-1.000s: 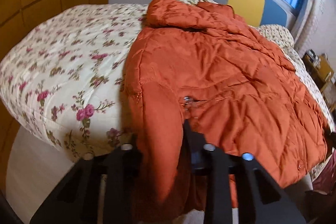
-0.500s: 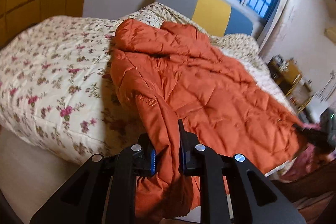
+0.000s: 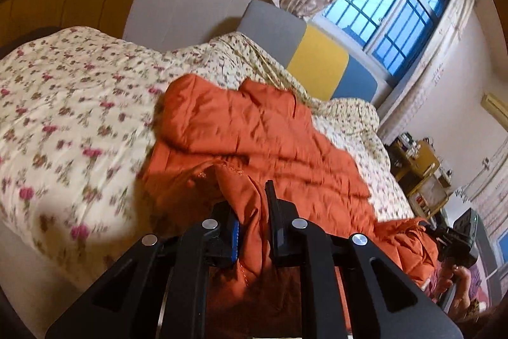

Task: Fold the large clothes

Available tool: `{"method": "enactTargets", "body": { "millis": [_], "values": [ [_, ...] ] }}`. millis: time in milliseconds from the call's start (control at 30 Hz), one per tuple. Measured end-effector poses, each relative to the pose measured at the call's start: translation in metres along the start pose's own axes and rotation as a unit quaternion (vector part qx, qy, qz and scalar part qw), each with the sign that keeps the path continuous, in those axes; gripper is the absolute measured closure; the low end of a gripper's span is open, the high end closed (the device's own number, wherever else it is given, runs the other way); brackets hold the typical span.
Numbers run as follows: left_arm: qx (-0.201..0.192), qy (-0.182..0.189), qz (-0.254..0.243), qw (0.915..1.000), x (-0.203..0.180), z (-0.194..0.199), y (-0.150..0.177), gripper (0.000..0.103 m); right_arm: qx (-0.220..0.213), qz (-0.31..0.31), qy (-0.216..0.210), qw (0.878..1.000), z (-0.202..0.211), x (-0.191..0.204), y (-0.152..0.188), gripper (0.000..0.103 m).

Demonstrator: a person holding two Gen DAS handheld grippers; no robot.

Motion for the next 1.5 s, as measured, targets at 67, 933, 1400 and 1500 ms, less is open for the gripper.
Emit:
{"method": "enactTargets", "body": {
  "millis": [67, 933, 1400, 1500],
  "values": [
    [-0.003, 0.002, 0.015, 0.9999, 0.005, -0.009, -0.01, 0.089, 0.001, -0.003, -0.005, 1.0, -0.01, 0.003, -0.012, 0.093],
    [0.062, -0.053, 0.122, 0.9891, 0.1, -0.154, -0.074, 0.087, -0.009, -0.171, -0.036, 0.985, -0.181, -0.036, -0.12, 0.046],
    [-0.092, -0.045, 0.191, 0.9762, 0.134, -0.089, -0.084, 0.004, -0.103, -0.065, -0.032, 0.992, -0.11, -0.046, -0.117, 0.002],
    [-0.064, -0.041, 0.154, 0.9851, 0.13, -0.092, -0.054, 0.004, -0.039, -0.042, 0.022, 0.998, -0.126, -0.062, -0.089, 0.002]
  ]
}}
Point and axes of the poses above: each gripper's, at about its wrist camera, not at the fingertips, and z roughly against the way its jaws point, x to its left, y to its underside, the point moved 3 cm from there along -z, roughly the way its jaws point, and after that the axes turned 11 degrees about -z, right-handed, at the moved point
